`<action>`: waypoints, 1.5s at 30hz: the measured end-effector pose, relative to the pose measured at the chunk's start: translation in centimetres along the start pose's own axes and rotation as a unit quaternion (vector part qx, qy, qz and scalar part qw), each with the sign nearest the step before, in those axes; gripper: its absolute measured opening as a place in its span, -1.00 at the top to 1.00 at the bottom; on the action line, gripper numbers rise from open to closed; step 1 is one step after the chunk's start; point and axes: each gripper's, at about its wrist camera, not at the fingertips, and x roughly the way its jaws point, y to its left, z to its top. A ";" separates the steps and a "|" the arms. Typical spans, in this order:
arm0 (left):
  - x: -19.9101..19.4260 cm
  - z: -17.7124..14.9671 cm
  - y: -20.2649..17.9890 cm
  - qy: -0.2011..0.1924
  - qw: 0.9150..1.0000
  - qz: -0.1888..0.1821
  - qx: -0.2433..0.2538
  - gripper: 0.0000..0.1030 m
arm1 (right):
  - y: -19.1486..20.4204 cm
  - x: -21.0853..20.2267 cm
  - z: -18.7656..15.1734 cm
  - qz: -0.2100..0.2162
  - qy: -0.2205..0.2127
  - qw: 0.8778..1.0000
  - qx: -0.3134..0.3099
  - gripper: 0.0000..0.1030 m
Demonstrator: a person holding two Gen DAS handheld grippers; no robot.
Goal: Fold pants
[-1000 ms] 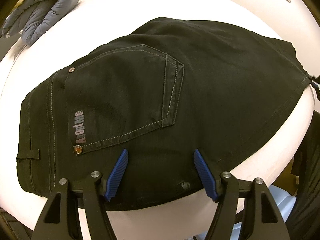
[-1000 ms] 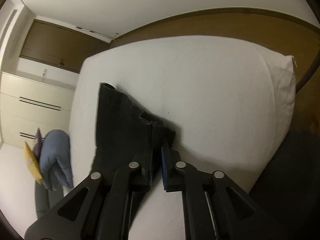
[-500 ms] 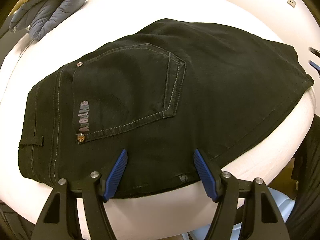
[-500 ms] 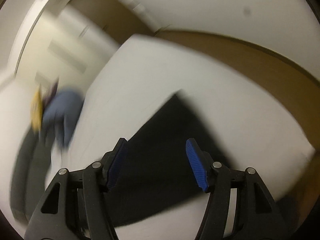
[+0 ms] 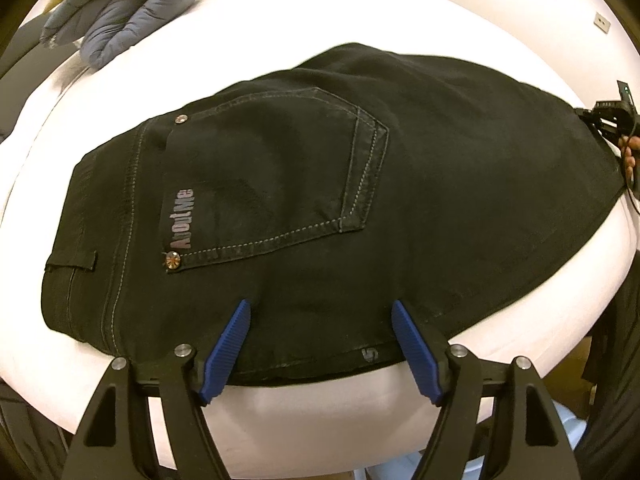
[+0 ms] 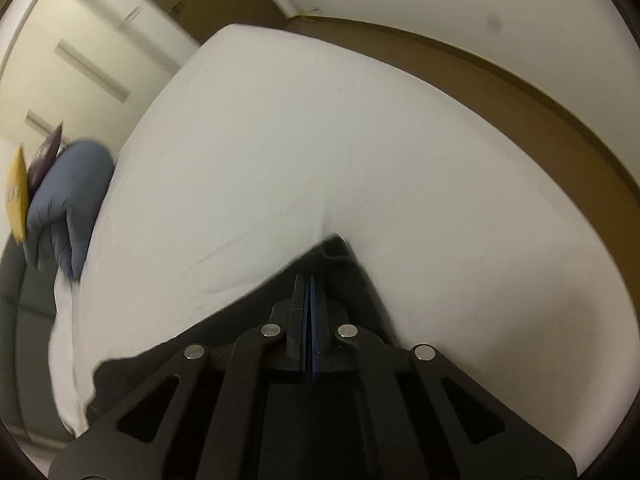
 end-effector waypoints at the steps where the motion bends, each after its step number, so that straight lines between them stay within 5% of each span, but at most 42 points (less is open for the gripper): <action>1: -0.2 -0.1 -0.1 -0.004 1.000 0.002 -0.004 -0.47 | 0.3 0.0 0.3 -0.007 -0.002 1.000 -0.011 1.00; 5: -2.4 -0.9 0.0 -0.016 1.000 0.009 -0.016 -0.47 | 2.0 -4.4 -0.8 -0.025 -0.054 0.998 -0.028 0.89; 7: -3.7 -0.9 -0.1 -0.031 0.999 0.000 -0.027 -0.47 | 3.0 -7.2 -3.4 0.023 -0.057 0.998 -0.017 0.89; 13: -5.2 3.5 -3.5 -0.090 0.995 -0.046 -0.016 -0.47 | 7.6 -6.0 -14.4 0.120 0.061 0.989 -0.067 0.89; 16: -4.7 6.2 -6.5 -0.120 0.990 -0.069 0.021 -0.65 | 5.9 -3.6 -18.0 0.088 0.093 0.991 -0.049 1.00; 18: -2.8 7.4 -7.8 -0.117 0.991 -0.066 0.027 -0.68 | 3.1 -4.2 -18.2 0.118 0.072 0.990 0.014 1.00; 20: -0.2 7.6 -7.3 -0.091 0.993 -0.068 0.011 -0.68 | 0.9 -6.1 -17.7 0.083 0.037 0.995 0.044 1.00; 22: 2.4 6.1 -6.1 -0.043 0.998 -0.050 -0.010 -0.52 | -0.8 -8.1 -17.3 0.035 0.006 0.998 0.056 1.00; 25: 1.7 2.6 -4.3 -0.057 0.996 -0.062 -0.016 -0.50 | -1.4 -11.6 -17.2 -0.041 -0.029 0.997 0.057 0.99; 27: 0.7 0.7 -3.9 -0.059 0.996 -0.061 -0.016 -0.50 | 0.2 -12.6 -17.6 -0.033 -0.038 0.998 0.041 0.88; 28: 0.3 -0.5 -3.7 -0.061 0.996 -0.057 -0.018 -0.51 | 2.2 -12.6 -18.2 0.005 -0.031 0.999 0.032 0.88; 33: -1.4 -2.6 -3.5 -0.068 0.995 -0.056 -0.040 -0.50 | 14.4 -8.2 -22.7 0.143 0.048 0.986 -0.065 0.88; 37: -2.9 -1.5 -2.5 -0.086 0.994 -0.052 -0.053 -0.50 | 22.3 -2.1 -27.2 0.176 0.122 0.967 -0.140 0.88; 40: -3.7 0.4 -1.1 -0.119 0.991 -0.035 -0.059 -0.50 | 24.1 2.6 -30.1 0.111 0.164 0.962 -0.185 0.92; 43: -3.1 2.0 1.5 -0.124 0.989 -0.020 -0.080 -0.51 | 22.2 2.3 -31.8 0.157 0.139 0.962 -0.175 1.00; 45: -0.9 2.3 3.8 -0.093 0.991 -0.001 -0.098 -0.53 | 20.7 2.7 -31.3 0.161 0.137 0.967 -0.144 1.00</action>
